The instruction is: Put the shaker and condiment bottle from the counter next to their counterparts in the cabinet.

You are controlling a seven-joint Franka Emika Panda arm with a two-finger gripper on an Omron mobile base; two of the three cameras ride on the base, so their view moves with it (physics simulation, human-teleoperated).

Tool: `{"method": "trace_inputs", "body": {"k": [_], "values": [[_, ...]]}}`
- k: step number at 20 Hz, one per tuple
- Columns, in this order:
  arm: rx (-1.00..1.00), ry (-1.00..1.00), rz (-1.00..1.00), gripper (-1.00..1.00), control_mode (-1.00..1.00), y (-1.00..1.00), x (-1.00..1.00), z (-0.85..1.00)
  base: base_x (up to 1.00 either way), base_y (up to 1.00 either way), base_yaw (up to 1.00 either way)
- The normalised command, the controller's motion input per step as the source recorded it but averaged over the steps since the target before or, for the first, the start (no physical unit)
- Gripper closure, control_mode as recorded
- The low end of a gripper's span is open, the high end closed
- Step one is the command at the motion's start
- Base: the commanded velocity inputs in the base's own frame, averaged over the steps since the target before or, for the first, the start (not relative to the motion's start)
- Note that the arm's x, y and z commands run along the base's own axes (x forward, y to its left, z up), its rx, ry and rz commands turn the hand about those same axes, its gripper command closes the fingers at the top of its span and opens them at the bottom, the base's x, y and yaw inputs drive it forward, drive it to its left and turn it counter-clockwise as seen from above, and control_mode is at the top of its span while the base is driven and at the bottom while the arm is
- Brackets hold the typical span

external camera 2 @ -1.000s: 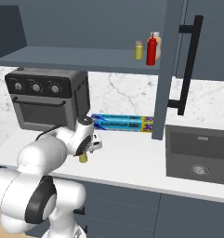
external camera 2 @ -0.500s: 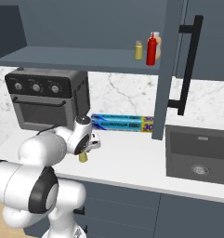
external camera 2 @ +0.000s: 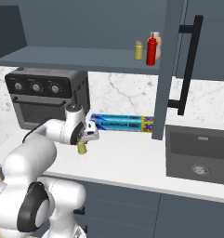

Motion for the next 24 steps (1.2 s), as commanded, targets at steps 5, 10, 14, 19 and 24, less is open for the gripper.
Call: {"method": "trace_inputs", "body": {"k": [5, 10, 14, 19, 24], "values": [[-0.15, -0.11, -0.21, 1.0, -1.0, 0.0, -0.1, 1.0, 0.0, 0.0, 0.0], [-0.04, -0.16, -0.21, 1.0, -1.0, -0.27, -0.16, 1.0, 0.0, 0.0, 0.0], [0.0, -0.18, -0.14, 1.0, -1.0, -0.4, -0.26, 1.0, 0.0, 0.0, 0.0], [0.0, -0.19, -0.06, 1.0, -1.0, -0.35, -0.11, 1.0, 0.0, 0.0, 0.0], [0.0, -0.19, -0.09, 1.0, -1.0, -0.36, 0.13, 0.98, 0.0, 0.0, 0.0]]}}
